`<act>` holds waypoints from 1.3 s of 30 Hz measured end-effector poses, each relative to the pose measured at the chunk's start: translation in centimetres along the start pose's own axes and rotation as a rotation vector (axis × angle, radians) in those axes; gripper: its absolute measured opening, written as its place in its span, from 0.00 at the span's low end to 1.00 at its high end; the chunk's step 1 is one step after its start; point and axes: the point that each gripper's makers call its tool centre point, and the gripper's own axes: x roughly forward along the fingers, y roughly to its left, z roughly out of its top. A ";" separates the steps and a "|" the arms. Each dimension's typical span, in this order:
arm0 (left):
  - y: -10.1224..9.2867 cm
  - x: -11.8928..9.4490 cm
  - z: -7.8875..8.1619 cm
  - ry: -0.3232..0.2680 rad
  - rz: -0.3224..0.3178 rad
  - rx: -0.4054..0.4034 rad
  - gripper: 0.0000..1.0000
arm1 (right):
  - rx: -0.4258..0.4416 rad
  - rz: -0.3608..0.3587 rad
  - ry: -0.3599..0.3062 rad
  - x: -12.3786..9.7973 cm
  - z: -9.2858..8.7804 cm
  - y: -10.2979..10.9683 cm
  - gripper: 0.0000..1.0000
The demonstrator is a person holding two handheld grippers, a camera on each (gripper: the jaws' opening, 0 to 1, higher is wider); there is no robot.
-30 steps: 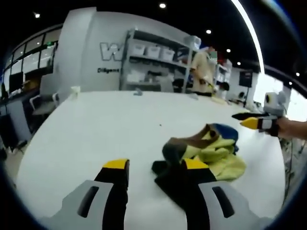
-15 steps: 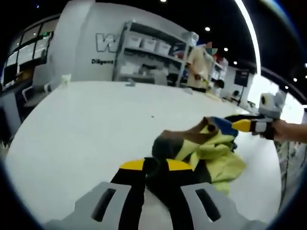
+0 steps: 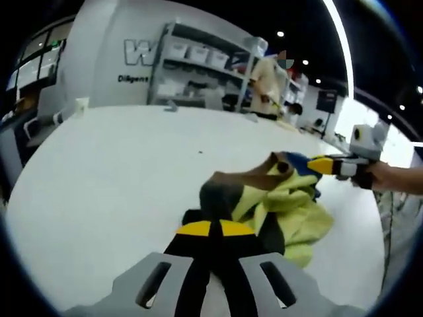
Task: Fold the garment on the visible template until the final outline fits inside the template.
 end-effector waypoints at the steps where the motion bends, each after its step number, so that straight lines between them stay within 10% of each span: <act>1: 0.0 -0.1 0.1 -0.001 -0.001 0.000 0.00 | 0.000 0.002 -0.003 -0.1 0.1 0.0 0.00; 11: -0.7 -2.1 2.0 -0.033 0.007 0.039 0.00 | -0.017 0.006 -0.026 -0.9 1.4 0.5 0.00; 39: -7.4 -13.8 13.8 -0.302 0.020 0.232 0.00 | -0.069 -0.016 -0.324 -12.1 14.0 3.9 0.00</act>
